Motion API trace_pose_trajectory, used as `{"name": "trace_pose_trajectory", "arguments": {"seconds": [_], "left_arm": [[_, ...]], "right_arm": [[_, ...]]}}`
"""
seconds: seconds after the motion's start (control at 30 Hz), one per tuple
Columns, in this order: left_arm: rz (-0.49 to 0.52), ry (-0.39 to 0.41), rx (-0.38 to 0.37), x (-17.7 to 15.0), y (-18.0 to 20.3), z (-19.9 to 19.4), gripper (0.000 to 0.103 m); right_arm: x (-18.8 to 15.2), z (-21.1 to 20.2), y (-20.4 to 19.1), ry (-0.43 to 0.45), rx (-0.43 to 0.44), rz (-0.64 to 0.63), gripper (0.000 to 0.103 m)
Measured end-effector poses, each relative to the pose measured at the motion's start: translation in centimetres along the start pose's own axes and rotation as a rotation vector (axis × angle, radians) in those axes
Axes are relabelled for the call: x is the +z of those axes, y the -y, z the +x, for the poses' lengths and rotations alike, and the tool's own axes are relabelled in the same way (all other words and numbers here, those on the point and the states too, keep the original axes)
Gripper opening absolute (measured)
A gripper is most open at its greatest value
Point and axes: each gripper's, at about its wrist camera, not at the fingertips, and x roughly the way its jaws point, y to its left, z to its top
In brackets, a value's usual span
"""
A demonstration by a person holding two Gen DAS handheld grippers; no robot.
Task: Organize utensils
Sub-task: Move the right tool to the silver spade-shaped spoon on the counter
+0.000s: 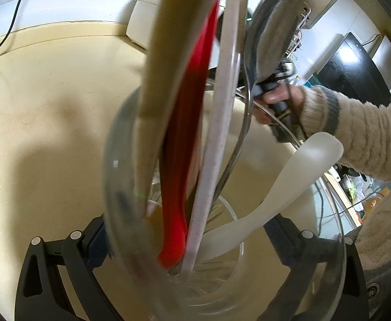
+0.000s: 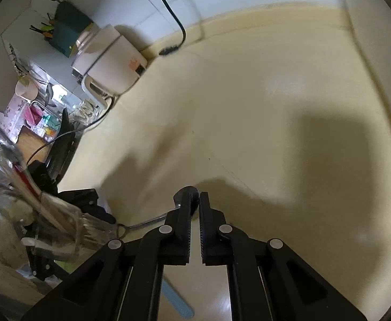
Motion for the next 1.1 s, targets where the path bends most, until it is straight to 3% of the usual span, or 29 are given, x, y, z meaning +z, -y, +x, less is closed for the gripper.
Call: {"name": "trace_pose_trajectory", "arguments": {"seconds": [0.37, 0.53, 0.67, 0.8, 1.1], "left_arm": [[0.000, 0.000, 0.000, 0.0, 0.0, 0.0, 0.100], [0.000, 0.000, 0.000, 0.0, 0.0, 0.0, 0.100], [0.000, 0.000, 0.000, 0.0, 0.1, 0.0, 0.100], [0.002, -0.001, 0.002, -0.1, 0.1, 0.1, 0.100], [0.000, 0.000, 0.000, -0.1, -0.1, 0.1, 0.100]], "right_arm": [[0.7, -11.5, -10.1, 0.178, -0.418, -0.314, 0.001], [1.6, -13.6, -13.5, 0.172, -0.471, -0.392, 0.002], [1.3, -12.4, -10.8, 0.087, -0.402, -0.288, 0.002], [-0.1, -9.3, -7.9, -0.037, -0.431, -0.280, 0.018], [0.9, -4.4, 1.0, -0.221, -0.457, -0.008, 0.022]]}}
